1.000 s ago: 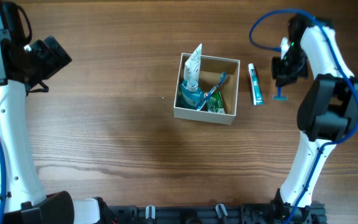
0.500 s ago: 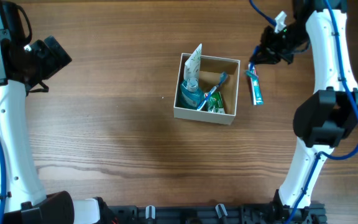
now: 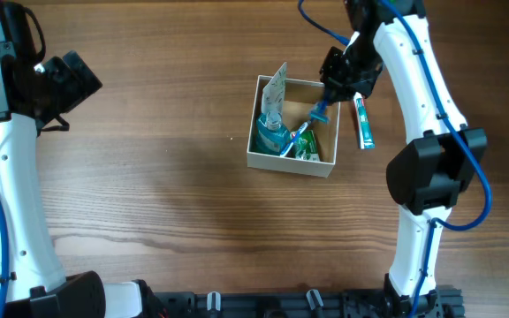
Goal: Pack container
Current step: 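Carry the razor over the box and release it inside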
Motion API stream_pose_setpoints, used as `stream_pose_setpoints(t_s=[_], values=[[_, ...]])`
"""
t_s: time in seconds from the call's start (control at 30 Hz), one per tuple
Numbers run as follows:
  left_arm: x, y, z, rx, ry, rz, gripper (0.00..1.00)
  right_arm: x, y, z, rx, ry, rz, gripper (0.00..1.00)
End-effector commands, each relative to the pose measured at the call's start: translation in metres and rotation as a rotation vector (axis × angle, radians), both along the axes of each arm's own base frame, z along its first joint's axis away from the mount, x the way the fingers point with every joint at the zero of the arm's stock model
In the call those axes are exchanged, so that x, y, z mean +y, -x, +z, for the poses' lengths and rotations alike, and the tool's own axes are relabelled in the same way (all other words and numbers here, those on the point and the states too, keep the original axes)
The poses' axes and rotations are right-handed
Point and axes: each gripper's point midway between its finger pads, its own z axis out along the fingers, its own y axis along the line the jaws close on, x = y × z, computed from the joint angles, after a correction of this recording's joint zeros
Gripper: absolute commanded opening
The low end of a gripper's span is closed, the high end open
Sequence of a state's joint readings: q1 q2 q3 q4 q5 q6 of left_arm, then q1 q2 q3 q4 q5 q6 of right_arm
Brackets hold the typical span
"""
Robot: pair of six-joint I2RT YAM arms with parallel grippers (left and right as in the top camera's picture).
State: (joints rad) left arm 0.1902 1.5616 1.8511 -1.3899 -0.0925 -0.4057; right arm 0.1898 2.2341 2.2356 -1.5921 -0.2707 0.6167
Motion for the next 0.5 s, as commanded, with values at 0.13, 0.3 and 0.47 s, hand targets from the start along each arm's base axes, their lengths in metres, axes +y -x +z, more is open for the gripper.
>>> stream_pose_setpoints(t_s=[0.13, 0.3, 0.47], values=[[0.002, 0.0, -0.001, 0.003, -0.003, 0.004, 1.0, -0.011, -0.015, 0.012, -0.08, 0.056, -0.086, 0.77], [0.002, 0.0, -0.001, 0.003, -0.003, 0.004, 1.0, -0.028, -0.024, 0.011, -0.126, 0.096, -0.037, 0.89], [0.002, 0.0, -0.001, 0.003, -0.003, 0.004, 1.0, -0.074, -0.031, 0.009, -0.164, 0.215, 0.052, 0.95]])
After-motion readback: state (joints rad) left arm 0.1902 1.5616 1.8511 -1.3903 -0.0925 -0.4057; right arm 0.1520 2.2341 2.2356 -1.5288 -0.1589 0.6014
